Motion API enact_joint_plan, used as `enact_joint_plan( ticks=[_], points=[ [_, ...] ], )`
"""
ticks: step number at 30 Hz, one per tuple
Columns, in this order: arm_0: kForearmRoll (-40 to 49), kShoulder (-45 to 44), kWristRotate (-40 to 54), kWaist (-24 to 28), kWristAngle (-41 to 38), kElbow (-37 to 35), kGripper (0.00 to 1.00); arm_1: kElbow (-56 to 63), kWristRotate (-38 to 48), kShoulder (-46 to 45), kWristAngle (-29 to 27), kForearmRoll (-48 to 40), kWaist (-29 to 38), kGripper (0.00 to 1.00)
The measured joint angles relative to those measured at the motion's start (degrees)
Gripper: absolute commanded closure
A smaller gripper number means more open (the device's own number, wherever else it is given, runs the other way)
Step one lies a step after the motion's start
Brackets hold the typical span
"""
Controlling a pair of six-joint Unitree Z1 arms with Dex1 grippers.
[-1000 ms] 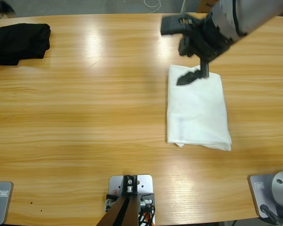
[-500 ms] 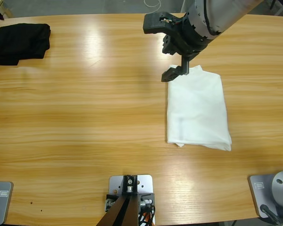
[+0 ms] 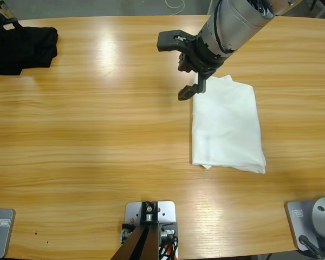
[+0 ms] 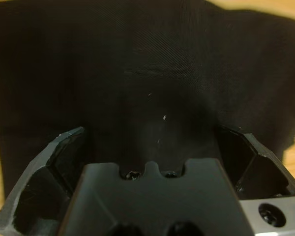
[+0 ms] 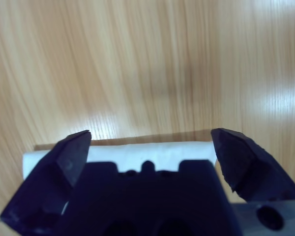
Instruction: Fold clothes
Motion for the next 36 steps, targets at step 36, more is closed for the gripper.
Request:
enact_joint_plan(
  ticks=[36],
  points=[
    [-22.80, -22.05, 30.13, -36.61, 2.60, 51.26, 0.000, 8.73, 3.11, -9.10, 0.19, -0.13, -1.18, 0.000]
  ],
)
